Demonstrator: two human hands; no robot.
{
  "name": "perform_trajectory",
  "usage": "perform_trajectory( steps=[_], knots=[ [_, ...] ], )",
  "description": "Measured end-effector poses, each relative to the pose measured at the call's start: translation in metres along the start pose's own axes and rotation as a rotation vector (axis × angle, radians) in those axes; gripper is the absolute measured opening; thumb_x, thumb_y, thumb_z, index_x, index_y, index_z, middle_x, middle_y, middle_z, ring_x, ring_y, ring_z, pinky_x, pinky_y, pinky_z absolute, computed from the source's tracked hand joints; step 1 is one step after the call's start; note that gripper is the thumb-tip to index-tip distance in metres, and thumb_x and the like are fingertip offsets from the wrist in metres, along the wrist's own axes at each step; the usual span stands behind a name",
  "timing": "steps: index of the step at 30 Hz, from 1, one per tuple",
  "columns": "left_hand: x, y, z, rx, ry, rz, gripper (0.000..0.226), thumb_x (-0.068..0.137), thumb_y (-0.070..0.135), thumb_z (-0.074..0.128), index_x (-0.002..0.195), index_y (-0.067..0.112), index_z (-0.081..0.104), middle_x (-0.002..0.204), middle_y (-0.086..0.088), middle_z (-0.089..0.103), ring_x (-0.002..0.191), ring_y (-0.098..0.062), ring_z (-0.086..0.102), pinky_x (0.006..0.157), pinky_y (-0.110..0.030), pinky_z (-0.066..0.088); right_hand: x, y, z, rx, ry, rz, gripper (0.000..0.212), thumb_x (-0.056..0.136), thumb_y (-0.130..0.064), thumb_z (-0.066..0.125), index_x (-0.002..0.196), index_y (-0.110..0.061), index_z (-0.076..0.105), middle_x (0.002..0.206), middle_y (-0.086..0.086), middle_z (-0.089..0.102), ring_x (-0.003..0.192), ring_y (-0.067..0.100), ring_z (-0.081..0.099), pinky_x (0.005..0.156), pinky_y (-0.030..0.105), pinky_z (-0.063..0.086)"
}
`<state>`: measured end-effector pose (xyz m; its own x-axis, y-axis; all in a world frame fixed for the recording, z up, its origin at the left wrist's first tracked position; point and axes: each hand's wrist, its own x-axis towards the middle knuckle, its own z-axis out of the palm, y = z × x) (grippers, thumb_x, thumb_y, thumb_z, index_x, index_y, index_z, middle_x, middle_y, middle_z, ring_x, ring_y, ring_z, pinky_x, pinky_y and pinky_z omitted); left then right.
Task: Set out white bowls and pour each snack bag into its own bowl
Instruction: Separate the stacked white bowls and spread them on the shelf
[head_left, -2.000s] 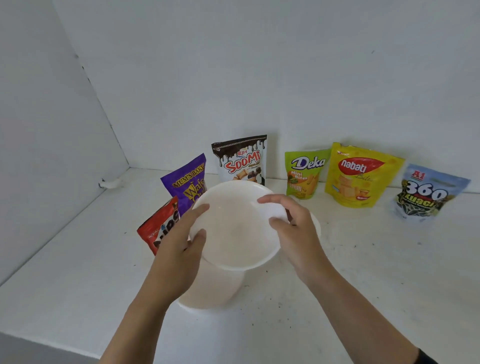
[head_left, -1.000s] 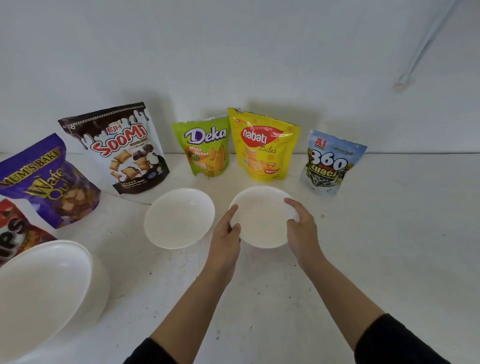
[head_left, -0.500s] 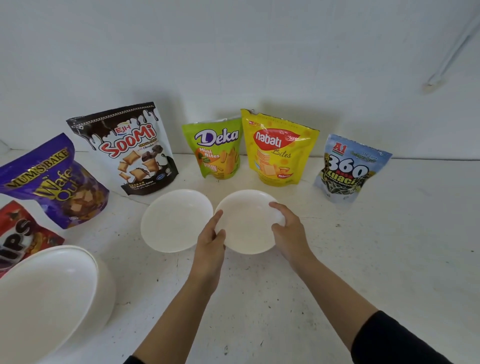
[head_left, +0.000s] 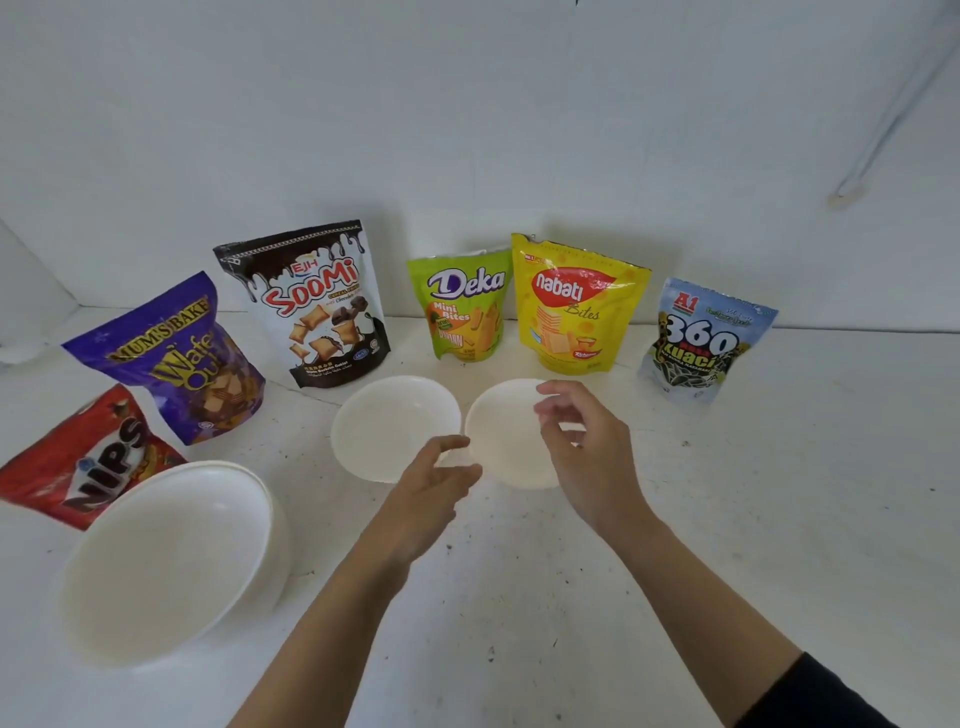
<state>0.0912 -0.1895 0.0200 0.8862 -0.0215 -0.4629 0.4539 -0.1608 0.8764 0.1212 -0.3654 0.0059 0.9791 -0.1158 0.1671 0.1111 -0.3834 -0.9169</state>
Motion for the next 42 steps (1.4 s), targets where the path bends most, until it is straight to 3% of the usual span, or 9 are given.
perform_trajectory(
  steps=[3, 7, 13, 18, 23, 28, 34, 39, 42],
  knots=[
    [-0.022, 0.004, -0.031, 0.178, 0.081, 0.151, 0.015, 0.102, 0.034, 0.056, 0.114, 0.039, 0.047, 0.114, -0.002, 0.068, 0.103, -0.016, 0.066, 0.095, -0.037, 0.055, -0.011, -0.026, 0.016, 0.041, -0.065, -0.027, 0.024, 0.096, -0.010, 0.060, 0.109, -0.030, 0.065, 0.094, -0.009, 0.072, 0.093, 0.005, 0.065, 0.071, 0.004, 0.045],
    [-0.056, 0.011, -0.082, 0.317, 0.242, 0.323, 0.008, 0.102, 0.033, 0.054, 0.107, 0.039, 0.055, 0.110, 0.010, 0.063, 0.100, -0.008, 0.062, 0.072, -0.015, 0.047, -0.026, -0.063, 0.051, 0.110, -0.170, -0.121, 0.016, 0.097, -0.013, 0.063, 0.108, -0.022, 0.070, 0.096, -0.009, 0.072, 0.091, 0.008, 0.067, 0.073, 0.014, 0.052],
    [-0.099, -0.011, -0.167, 0.378, 0.584, 0.447, 0.010, 0.099, 0.027, 0.060, 0.106, 0.035, 0.059, 0.101, 0.017, 0.064, 0.098, -0.001, 0.061, 0.072, -0.018, 0.045, -0.048, -0.103, 0.121, 0.145, -0.350, -0.176, 0.014, 0.097, -0.021, 0.064, 0.108, -0.026, 0.072, 0.106, -0.018, 0.068, 0.105, 0.000, 0.061, 0.082, 0.018, 0.051],
    [-0.113, -0.060, -0.233, 0.607, 0.809, 0.372, 0.017, 0.094, 0.024, 0.066, 0.109, 0.031, 0.064, 0.112, 0.005, 0.062, 0.108, -0.023, 0.056, 0.085, -0.033, 0.044, -0.066, -0.102, 0.179, -0.012, -0.427, -0.214, 0.014, 0.094, -0.025, 0.068, 0.106, -0.027, 0.074, 0.120, -0.006, 0.056, 0.120, 0.006, 0.051, 0.097, 0.027, 0.044],
    [-0.111, -0.099, -0.254, 0.658, 0.747, 0.240, 0.012, 0.094, 0.029, 0.066, 0.106, 0.032, 0.062, 0.116, 0.001, 0.056, 0.111, -0.022, 0.055, 0.089, -0.030, 0.040, -0.087, -0.089, 0.215, -0.092, -0.480, -0.053, 0.023, 0.093, -0.026, 0.067, 0.116, -0.029, 0.068, 0.124, -0.001, 0.052, 0.115, 0.009, 0.052, 0.088, 0.008, 0.038],
    [-0.096, -0.108, -0.254, 0.551, 0.623, 0.246, 0.017, 0.088, 0.032, 0.074, 0.101, 0.035, 0.062, 0.111, 0.006, 0.059, 0.096, -0.014, 0.063, 0.083, -0.030, 0.054, -0.095, -0.080, 0.226, -0.177, -0.468, 0.046, 0.041, 0.092, -0.012, 0.059, 0.128, -0.033, 0.058, 0.121, 0.001, 0.055, 0.107, 0.016, 0.053, 0.085, 0.026, 0.045],
    [-0.089, -0.103, -0.256, 0.621, 0.596, 0.225, 0.029, 0.083, 0.018, 0.075, 0.103, 0.037, 0.065, 0.114, 0.011, 0.056, 0.104, -0.017, 0.058, 0.082, -0.030, 0.049, -0.087, -0.085, 0.221, -0.228, -0.465, 0.002, 0.054, 0.087, 0.004, 0.052, 0.128, -0.030, 0.058, 0.127, 0.000, 0.053, 0.116, 0.017, 0.051, 0.085, 0.023, 0.041],
    [-0.095, -0.073, -0.252, 0.680, 0.656, 0.342, 0.031, 0.084, 0.020, 0.072, 0.107, 0.039, 0.066, 0.113, 0.013, 0.054, 0.106, -0.017, 0.055, 0.085, -0.035, 0.051, -0.075, -0.101, 0.201, -0.146, -0.305, -0.133, 0.052, 0.085, 0.008, 0.054, 0.123, -0.027, 0.063, 0.128, -0.005, 0.052, 0.116, 0.006, 0.049, 0.079, 0.002, 0.037],
    [-0.093, -0.045, -0.240, 0.670, 0.697, 0.484, 0.035, 0.082, 0.014, 0.072, 0.107, 0.038, 0.069, 0.112, 0.012, 0.054, 0.105, -0.014, 0.054, 0.086, -0.034, 0.049, -0.064, -0.113, 0.179, 0.019, -0.240, -0.118, 0.055, 0.084, 0.012, 0.053, 0.123, -0.025, 0.064, 0.127, -0.009, 0.060, 0.113, 0.004, 0.052, 0.094, 0.011, 0.040]
  ],
)
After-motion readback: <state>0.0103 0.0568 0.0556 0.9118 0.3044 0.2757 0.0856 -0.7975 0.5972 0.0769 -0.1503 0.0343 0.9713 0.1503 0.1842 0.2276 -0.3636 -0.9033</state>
